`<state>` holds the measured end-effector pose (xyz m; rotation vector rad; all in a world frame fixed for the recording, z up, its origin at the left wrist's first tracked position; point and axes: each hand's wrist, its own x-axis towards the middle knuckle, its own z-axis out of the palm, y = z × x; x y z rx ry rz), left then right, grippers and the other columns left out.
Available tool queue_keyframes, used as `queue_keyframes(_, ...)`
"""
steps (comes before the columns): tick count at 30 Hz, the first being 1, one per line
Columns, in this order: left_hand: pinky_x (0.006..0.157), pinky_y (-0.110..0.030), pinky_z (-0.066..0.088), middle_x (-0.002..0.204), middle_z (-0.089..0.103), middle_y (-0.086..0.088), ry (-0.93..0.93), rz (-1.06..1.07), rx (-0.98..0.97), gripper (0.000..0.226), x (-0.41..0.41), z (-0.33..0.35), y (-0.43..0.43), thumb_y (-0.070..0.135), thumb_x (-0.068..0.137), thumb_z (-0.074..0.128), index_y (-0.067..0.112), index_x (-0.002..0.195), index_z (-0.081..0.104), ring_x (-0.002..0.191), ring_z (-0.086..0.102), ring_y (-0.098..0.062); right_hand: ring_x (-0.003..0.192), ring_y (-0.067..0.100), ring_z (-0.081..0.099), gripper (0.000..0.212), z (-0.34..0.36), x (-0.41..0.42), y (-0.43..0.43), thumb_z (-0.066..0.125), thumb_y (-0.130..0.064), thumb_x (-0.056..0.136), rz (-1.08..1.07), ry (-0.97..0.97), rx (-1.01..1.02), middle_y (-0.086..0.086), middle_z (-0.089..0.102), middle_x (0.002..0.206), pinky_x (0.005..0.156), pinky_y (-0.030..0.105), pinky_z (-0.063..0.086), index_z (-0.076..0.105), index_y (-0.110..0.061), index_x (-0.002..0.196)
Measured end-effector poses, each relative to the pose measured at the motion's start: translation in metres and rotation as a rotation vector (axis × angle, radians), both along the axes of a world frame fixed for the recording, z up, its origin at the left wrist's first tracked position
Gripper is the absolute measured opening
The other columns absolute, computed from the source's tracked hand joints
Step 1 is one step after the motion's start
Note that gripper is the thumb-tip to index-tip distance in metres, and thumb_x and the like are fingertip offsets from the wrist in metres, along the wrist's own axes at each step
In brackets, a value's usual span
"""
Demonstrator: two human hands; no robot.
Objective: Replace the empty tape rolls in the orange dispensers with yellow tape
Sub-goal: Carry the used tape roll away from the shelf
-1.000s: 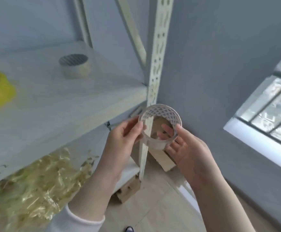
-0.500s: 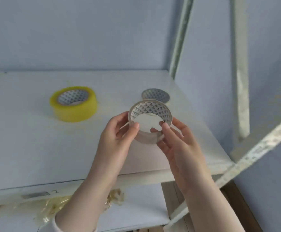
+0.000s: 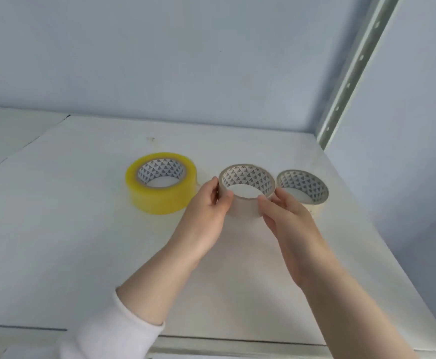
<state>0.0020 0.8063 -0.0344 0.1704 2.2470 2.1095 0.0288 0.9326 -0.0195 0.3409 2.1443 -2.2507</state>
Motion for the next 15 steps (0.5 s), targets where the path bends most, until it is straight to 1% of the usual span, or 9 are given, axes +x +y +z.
queue_keyframes(2,0.105,-0.036,0.041,0.108,0.065,0.006,-0.017,0.002,-0.015,0.018,-0.006,-0.007,0.0,0.018,0.094,0.044,0.031,0.092,0.056,0.108,0.059,-0.01,0.091,0.011,0.056,0.013,-0.004,-0.005,-0.001,0.055,-0.014,0.088,-0.025,-0.015,0.001,0.002,0.059,0.093,0.098,0.029,0.039,0.051,-0.025,0.084)
queue_keyframes(3,0.106,-0.039,0.041,0.111,0.065,0.003,-0.023,0.005,-0.022,0.015,-0.008,-0.01,0.0,0.021,0.093,0.045,0.031,0.094,0.056,0.111,0.059,-0.013,0.097,0.017,0.058,0.007,-0.006,-0.006,-0.002,0.055,-0.015,0.088,-0.017,-0.018,0.037,0.01,0.061,0.1,0.096,0.029,0.04,0.055,-0.022,0.089)
queue_keyframes(4,0.106,-0.042,0.04,0.114,0.065,0.001,-0.029,0.008,-0.034,0.015,-0.011,-0.012,-0.001,0.022,0.092,0.046,0.03,0.099,0.056,0.113,0.058,-0.016,0.105,0.024,0.058,0.012,-0.007,-0.008,-0.004,0.055,-0.019,0.087,0.001,-0.022,0.079,0.017,0.061,0.109,0.097,0.03,0.041,0.059,-0.016,0.098)
queue_keyframes(6,0.107,-0.042,0.039,0.121,0.063,-0.001,-0.038,0.001,-0.065,0.023,-0.016,-0.017,-0.002,0.018,0.093,0.045,0.02,0.115,0.054,0.116,0.057,-0.015,0.113,0.024,0.054,0.033,-0.008,-0.012,-0.005,0.056,-0.028,0.085,0.035,-0.033,0.14,0.016,0.058,0.118,0.098,0.032,0.04,0.056,-0.01,0.113)
queue_keyframes(7,0.109,-0.041,0.038,0.126,0.061,-0.001,-0.041,-0.002,-0.09,0.03,-0.019,-0.018,-0.003,0.017,0.094,0.045,0.015,0.124,0.05,0.119,0.055,-0.014,0.108,0.018,0.054,0.034,-0.009,-0.015,-0.005,0.056,-0.03,0.085,0.042,-0.046,0.162,0.009,0.058,0.113,0.093,0.028,0.041,0.055,-0.009,0.113)
queue_keyframes(9,0.112,-0.04,0.034,0.137,0.052,-0.002,-0.051,-0.003,-0.139,0.043,-0.024,-0.018,-0.004,0.015,0.094,0.045,0.011,0.136,0.039,0.128,0.047,-0.013,0.085,0.009,0.048,0.016,-0.009,-0.02,-0.003,0.054,-0.026,0.088,0.051,-0.055,0.176,-0.002,0.049,0.089,0.075,0.021,0.036,0.051,-0.011,0.092)
queue_keyframes(11,0.114,-0.039,0.03,0.144,0.044,-0.002,-0.071,0.009,-0.175,0.049,-0.027,-0.016,-0.002,0.012,0.094,0.043,0.01,0.141,0.031,0.134,0.04,-0.014,0.073,0.008,0.041,0.017,-0.007,-0.024,-0.004,0.053,-0.023,0.089,0.038,-0.067,0.187,-0.005,0.04,0.078,0.065,0.02,0.032,0.044,-0.018,0.076)
queue_keyframes(13,0.113,-0.038,0.032,0.141,0.047,-0.004,-0.066,0.009,-0.204,0.046,-0.03,-0.012,-0.002,0.01,0.094,0.043,0.01,0.14,0.034,0.131,0.043,-0.015,0.073,0.008,0.042,0.016,-0.005,-0.025,-0.006,0.053,-0.023,0.09,0.038,-0.066,0.2,-0.004,0.041,0.078,0.064,0.017,0.034,0.045,-0.018,0.077)
queue_keyframes(15,0.108,-0.043,0.037,0.131,0.057,-0.011,-0.063,-0.001,-0.266,0.035,-0.03,-0.007,-0.003,0.014,0.093,0.043,0.009,0.127,0.045,0.117,0.053,-0.018,0.074,0.006,0.044,0.013,-0.002,-0.025,-0.009,0.052,-0.024,0.09,0.047,-0.08,0.212,-0.003,0.043,0.081,0.065,0.016,0.036,0.048,-0.015,0.082)
